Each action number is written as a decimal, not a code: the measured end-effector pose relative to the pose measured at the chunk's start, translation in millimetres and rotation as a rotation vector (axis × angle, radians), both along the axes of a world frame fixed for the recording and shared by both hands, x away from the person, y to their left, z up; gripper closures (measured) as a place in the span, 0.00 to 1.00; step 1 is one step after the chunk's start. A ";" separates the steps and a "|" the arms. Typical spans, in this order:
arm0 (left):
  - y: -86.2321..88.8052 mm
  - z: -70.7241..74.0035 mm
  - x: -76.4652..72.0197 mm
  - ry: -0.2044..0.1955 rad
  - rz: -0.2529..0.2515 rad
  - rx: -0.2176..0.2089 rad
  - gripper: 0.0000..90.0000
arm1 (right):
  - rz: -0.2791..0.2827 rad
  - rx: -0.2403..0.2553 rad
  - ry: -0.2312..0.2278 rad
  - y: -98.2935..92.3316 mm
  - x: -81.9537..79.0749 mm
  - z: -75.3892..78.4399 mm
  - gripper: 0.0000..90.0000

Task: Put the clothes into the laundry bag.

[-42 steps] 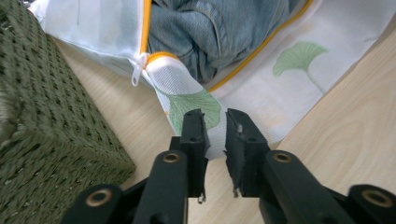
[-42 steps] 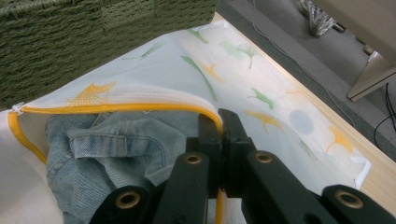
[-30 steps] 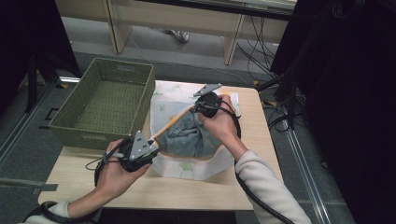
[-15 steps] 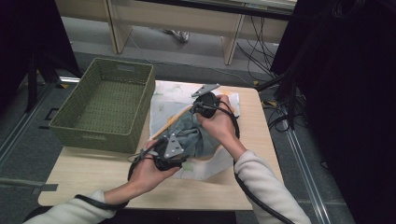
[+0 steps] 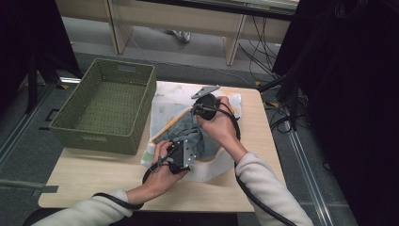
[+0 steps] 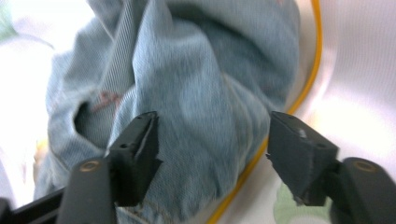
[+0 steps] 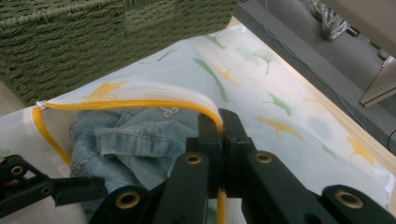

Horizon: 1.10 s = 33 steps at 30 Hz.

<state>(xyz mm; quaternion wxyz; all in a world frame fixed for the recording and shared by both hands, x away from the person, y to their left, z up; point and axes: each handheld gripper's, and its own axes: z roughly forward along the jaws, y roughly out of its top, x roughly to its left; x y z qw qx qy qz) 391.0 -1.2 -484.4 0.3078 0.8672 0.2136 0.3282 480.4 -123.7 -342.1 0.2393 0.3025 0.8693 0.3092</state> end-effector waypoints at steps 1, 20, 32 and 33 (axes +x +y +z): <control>-0.5 -3.9 2.9 0.025 -0.006 0.021 0.27 | 0.001 0.001 0.001 0.7 -0.1 0.3 1.00; -3.0 17.5 41.7 -0.012 0.073 -0.138 0.96 | 0.050 0.043 0.010 14.9 -8.7 7.5 1.00; -0.6 25.0 60.0 -0.117 0.169 -0.225 0.96 | 0.056 0.102 -0.013 14.8 -13.2 23.3 1.00; -1.5 24.0 61.6 -0.111 0.173 -0.230 0.96 | 0.055 0.102 -0.013 14.9 -13.2 23.6 1.00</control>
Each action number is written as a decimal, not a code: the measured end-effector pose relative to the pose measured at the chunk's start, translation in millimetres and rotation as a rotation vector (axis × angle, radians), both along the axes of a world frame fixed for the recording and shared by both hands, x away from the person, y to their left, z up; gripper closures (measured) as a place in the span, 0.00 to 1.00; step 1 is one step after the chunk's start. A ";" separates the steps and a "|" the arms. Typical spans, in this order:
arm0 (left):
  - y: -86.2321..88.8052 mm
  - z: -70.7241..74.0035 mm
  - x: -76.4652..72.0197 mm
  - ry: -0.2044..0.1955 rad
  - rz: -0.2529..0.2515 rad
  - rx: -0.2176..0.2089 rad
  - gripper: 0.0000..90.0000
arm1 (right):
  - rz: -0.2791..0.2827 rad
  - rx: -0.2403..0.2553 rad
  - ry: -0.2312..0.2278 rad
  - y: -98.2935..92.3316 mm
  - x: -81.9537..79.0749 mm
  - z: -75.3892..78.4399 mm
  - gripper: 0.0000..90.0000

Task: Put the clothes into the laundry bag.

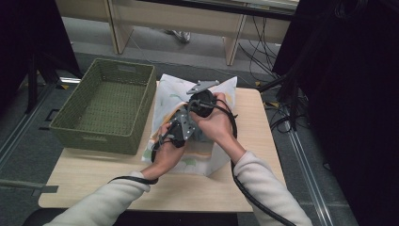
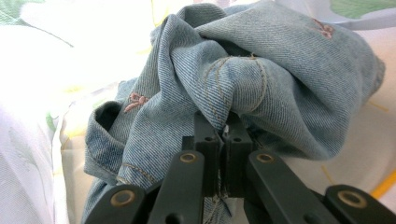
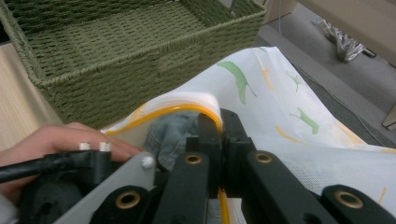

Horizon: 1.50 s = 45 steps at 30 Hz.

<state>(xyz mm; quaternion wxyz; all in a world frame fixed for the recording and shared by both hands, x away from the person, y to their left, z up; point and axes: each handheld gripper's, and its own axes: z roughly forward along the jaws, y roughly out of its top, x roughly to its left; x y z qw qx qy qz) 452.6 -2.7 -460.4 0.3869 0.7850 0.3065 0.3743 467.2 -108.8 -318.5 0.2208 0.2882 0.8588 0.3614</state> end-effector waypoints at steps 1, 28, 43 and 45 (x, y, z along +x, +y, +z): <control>-0.9 -1.3 1.9 -0.008 0.007 0.004 0.96 | -0.001 0.003 0.001 0.1 -0.1 0.1 1.00; -7.8 -25.4 25.0 -0.026 0.000 0.120 0.53 | -0.011 0.003 0.016 -5.4 4.3 -5.3 1.00; 0.6 -14.9 -21.4 -0.022 -0.142 0.066 0.55 | -0.026 -0.008 0.016 -11.1 6.5 -5.4 1.00; -2.8 -19.9 -22.9 -0.020 -0.174 0.079 0.62 | -0.021 -0.010 0.016 -10.0 6.7 -5.9 1.00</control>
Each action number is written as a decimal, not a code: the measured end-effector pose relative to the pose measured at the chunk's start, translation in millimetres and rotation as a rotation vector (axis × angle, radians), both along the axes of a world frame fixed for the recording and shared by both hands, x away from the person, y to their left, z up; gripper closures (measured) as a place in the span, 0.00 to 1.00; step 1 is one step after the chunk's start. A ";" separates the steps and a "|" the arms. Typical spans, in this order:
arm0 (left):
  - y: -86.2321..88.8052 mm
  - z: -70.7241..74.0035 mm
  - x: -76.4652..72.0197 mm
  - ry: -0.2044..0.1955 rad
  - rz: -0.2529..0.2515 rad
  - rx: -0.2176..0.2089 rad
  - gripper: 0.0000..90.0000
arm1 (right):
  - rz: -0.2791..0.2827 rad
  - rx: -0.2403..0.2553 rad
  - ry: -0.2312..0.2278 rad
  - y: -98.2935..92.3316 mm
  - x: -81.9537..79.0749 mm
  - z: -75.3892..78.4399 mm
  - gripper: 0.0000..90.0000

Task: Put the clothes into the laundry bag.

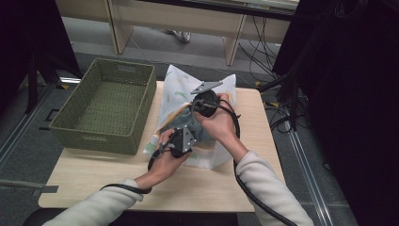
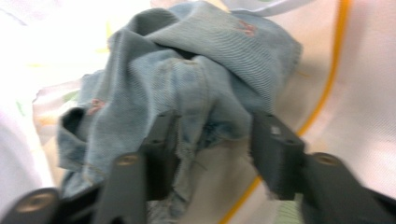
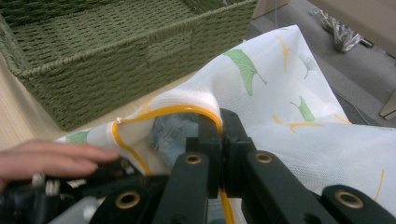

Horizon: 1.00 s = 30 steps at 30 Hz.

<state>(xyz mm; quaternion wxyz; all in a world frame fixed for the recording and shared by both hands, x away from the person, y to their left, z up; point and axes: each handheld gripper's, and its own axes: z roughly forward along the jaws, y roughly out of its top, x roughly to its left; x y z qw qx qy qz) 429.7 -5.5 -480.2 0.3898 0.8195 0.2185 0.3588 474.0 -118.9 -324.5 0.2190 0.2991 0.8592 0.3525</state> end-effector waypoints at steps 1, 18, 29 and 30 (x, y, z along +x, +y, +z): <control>-2.6 -2.1 -0.5 0.010 -0.022 0.015 0.66 | -0.001 0.002 0.004 1.0 -0.2 -0.5 1.00; -23.0 -6.6 49.6 0.037 0.036 0.037 0.91 | 0.008 0.009 0.007 -0.5 -2.5 -2.2 1.00; -14.5 3.6 17.7 0.063 -0.083 0.041 0.72 | -0.004 0.002 0.009 -7.4 -0.2 -9.2 1.00; -10.8 6.3 11.2 0.061 -0.093 0.037 0.71 | -0.006 -0.001 0.008 -8.0 -0.1 -10.4 1.00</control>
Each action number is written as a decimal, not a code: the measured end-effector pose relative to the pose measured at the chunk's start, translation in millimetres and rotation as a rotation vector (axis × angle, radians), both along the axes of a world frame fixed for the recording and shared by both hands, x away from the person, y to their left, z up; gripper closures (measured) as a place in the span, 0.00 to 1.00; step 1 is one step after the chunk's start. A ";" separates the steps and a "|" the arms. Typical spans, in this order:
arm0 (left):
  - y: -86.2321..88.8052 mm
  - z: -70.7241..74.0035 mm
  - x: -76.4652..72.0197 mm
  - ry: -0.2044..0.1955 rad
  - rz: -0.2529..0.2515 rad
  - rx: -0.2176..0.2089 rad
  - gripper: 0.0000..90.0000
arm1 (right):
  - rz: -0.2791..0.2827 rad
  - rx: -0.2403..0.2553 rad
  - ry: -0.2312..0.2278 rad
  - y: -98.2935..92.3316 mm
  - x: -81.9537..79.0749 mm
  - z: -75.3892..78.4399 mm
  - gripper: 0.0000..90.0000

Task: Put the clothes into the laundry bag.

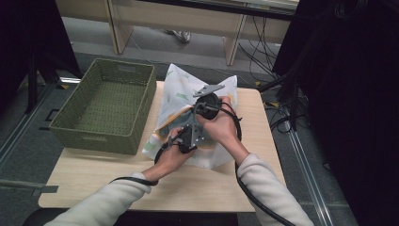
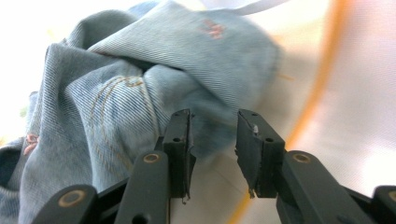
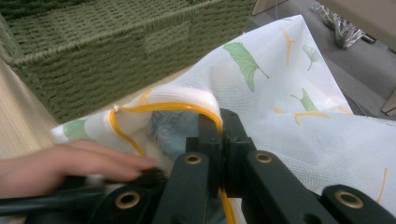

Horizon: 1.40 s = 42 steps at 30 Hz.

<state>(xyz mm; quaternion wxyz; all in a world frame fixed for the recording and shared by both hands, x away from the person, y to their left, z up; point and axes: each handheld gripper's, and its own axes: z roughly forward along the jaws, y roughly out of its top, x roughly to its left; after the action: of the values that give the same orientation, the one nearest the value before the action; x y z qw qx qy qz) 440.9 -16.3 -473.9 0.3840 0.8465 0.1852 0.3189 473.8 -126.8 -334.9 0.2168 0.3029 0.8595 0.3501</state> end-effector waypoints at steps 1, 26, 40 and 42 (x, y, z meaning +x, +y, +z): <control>4.8 2.8 -6.2 0.012 -0.015 -0.007 0.71 | 0.003 -0.008 -0.001 -0.6 0.1 -1.2 1.00; 106.3 45.7 -44.7 0.075 0.062 -0.208 0.74 | 0.112 -0.183 0.163 -25.2 1.8 -62.4 0.99; 102.6 45.2 -20.1 0.125 0.096 -0.240 0.74 | 0.143 -0.287 0.213 -25.4 4.1 -94.9 0.99; 99.1 41.7 -15.6 0.143 0.094 -0.228 0.75 | 0.145 -0.292 0.213 -25.0 4.5 -98.1 0.99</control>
<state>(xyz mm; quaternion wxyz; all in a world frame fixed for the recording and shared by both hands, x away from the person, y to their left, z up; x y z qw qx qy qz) 425.3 82.8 -432.3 0.4483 0.8083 0.2865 0.2522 478.3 -151.8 -433.0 0.1405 0.2410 0.9388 0.2021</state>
